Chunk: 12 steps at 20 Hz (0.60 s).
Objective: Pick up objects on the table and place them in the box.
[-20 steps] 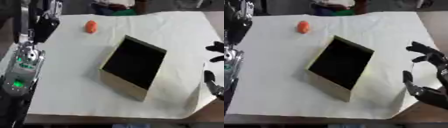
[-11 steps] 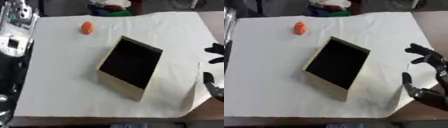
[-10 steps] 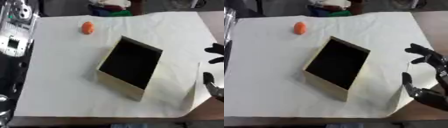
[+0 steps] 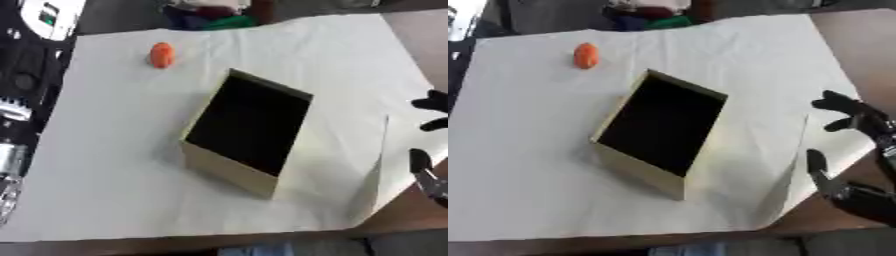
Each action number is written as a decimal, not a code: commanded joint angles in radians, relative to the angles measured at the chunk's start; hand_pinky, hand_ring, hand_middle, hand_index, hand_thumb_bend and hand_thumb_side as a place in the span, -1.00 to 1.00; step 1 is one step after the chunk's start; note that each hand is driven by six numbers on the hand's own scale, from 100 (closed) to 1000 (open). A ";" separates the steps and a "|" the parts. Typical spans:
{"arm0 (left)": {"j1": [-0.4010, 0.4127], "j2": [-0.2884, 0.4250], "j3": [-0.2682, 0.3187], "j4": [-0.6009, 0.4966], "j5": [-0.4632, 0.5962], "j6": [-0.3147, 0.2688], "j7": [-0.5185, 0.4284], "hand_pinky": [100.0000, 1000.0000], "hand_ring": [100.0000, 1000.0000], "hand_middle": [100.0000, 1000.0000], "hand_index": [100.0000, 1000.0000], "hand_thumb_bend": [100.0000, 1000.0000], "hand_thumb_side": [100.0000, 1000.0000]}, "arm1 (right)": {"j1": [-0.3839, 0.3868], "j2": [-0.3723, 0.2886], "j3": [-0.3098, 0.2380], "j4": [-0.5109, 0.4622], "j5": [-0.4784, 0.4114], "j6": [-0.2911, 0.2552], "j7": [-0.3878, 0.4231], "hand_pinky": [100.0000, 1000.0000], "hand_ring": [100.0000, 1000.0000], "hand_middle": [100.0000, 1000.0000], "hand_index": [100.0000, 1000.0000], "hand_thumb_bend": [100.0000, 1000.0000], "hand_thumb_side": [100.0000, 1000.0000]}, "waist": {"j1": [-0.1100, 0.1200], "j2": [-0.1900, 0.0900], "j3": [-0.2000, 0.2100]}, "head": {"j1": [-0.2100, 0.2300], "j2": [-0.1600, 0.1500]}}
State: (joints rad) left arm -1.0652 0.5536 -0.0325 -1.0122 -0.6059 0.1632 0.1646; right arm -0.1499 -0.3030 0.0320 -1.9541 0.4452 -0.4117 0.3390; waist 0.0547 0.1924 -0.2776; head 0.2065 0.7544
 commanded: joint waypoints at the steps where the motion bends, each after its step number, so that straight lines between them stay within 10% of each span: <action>1: -0.039 0.022 -0.002 0.104 -0.163 -0.006 -0.072 0.52 0.38 0.38 0.76 -0.42 0.37 | -0.014 -0.016 0.001 -0.021 -0.012 -0.003 0.007 0.29 0.76 0.62 1.00 -1.00 -0.58 | -0.001 -0.011 -0.008 | 0.011 -0.010; 12: -0.026 -0.011 0.026 0.276 -0.502 -0.014 -0.359 0.50 0.33 0.32 0.72 -0.23 0.06 | -0.020 -0.013 0.002 -0.022 -0.014 -0.003 0.012 0.28 0.76 0.62 1.00 -1.00 -0.57 | 0.008 0.001 -0.031 | 0.014 -0.013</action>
State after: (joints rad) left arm -1.0745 0.5245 -0.0184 -0.7343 -1.0832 0.1525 -0.1650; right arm -0.1586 -0.3031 0.0376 -1.9541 0.4381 -0.4141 0.3495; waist 0.0666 0.2067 -0.3087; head 0.2180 0.7469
